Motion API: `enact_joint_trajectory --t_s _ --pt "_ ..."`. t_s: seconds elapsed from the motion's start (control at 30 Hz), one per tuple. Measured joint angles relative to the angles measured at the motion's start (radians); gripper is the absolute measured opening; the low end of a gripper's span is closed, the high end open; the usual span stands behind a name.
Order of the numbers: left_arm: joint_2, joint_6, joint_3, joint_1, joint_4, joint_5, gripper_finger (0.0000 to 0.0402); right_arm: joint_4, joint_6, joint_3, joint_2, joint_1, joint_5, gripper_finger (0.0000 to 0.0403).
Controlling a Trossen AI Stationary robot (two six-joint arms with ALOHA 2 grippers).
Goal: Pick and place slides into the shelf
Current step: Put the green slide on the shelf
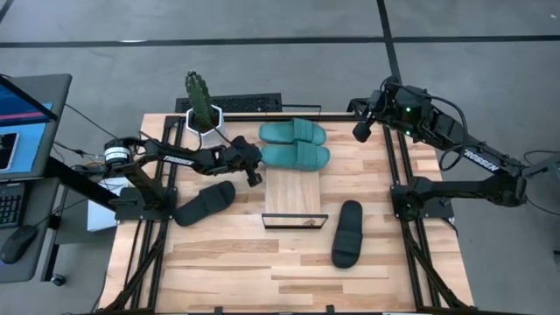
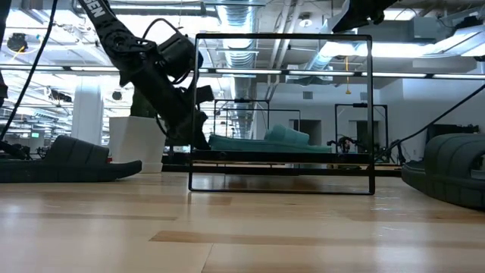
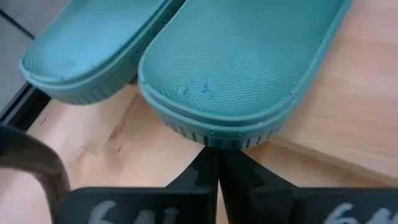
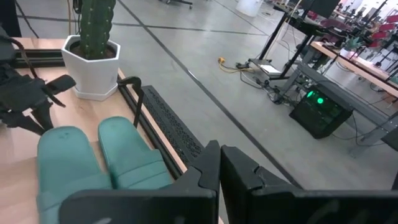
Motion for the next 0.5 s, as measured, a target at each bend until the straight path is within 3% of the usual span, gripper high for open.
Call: enact_joint_trajectory --t_s 0.27,0.5 --pt "0.0 -0.046 0.0 0.0 -0.125 -0.087 0.0 -0.034 0.001 0.0 0.042 0.0 -0.002 0.0" --pt "0.0 -0.066 0.0 0.0 -0.165 -0.165 0.0 -0.095 0.065 0.0 0.123 -0.003 -0.078 0.0"
